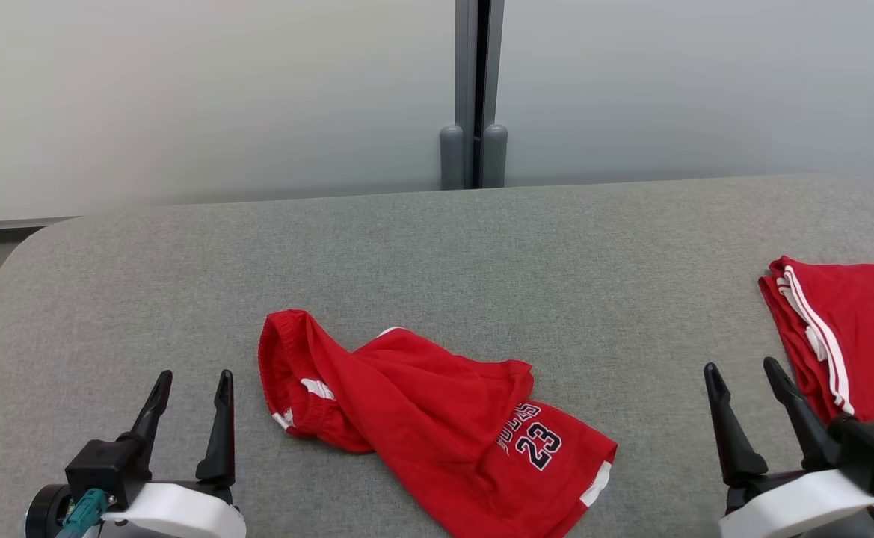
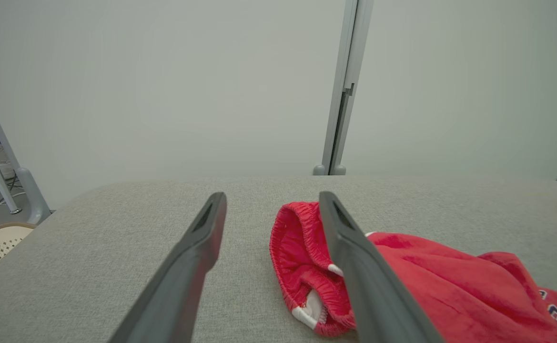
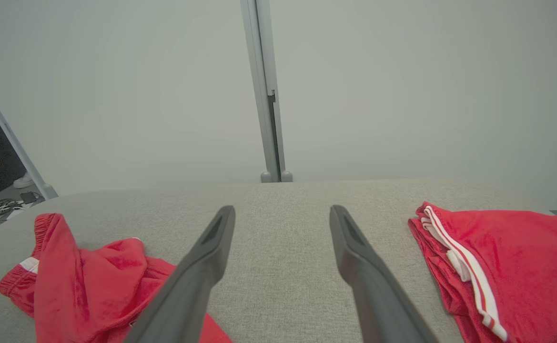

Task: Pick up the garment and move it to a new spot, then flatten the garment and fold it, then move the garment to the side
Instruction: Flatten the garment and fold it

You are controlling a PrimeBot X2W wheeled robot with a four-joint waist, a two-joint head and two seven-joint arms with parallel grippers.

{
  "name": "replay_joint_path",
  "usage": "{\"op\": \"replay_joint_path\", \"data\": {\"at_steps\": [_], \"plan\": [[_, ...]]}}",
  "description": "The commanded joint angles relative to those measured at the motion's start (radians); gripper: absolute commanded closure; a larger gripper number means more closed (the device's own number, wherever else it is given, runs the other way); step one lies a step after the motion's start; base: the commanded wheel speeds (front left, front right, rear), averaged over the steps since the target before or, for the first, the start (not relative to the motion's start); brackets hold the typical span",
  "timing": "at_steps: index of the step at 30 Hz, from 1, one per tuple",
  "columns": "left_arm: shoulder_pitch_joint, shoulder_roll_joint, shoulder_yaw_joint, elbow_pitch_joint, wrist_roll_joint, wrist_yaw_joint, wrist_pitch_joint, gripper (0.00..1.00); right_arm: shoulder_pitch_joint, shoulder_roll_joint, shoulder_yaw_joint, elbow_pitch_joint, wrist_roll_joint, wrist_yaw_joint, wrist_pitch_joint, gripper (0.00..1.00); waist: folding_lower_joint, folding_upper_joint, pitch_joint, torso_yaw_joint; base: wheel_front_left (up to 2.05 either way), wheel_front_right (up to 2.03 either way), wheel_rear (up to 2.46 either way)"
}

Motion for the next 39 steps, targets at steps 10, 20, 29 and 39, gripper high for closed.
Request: {"op": "replay_joint_path", "data": {"at_steps": [10, 20, 29, 39], "plan": [[-0.039, 0.011, -0.010, -0.015, 0.001, 0.001, 0.004, 0.00, -0.023, -0.086, 0.265, 0.045, -0.024, 0.000, 0.045, 0.00, 0.0000, 0.0000, 0.038, 0.019, 0.00, 0.00, 0.00], [-0.135, -0.019, -0.027, -0.021, 0.012, -0.019, -0.002, 0.00, -0.119, -0.213, 0.598, 0.197, 0.027, 0.000, 0.076, 0.00, 0.0000, 0.0000, 0.141, 0.083, 0.00, 0.00, 0.00], [-0.179, -0.045, -0.018, -0.008, 0.029, -0.034, -0.009, 0.00, -0.212, -0.295, 0.758, 0.290, 0.098, -0.001, 0.183, 0.59, 0.0000, 0.0000, 0.202, 0.102, 0.00, 0.00, 0.00], [-0.168, -0.056, 0.014, -0.007, 0.051, -0.048, -0.010, 0.00, -0.249, -0.236, 0.611, 0.210, 0.154, -0.001, 0.069, 1.00, 0.0000, 0.0000, 0.186, 0.080, 0.00, 0.00, 0.00]]}}
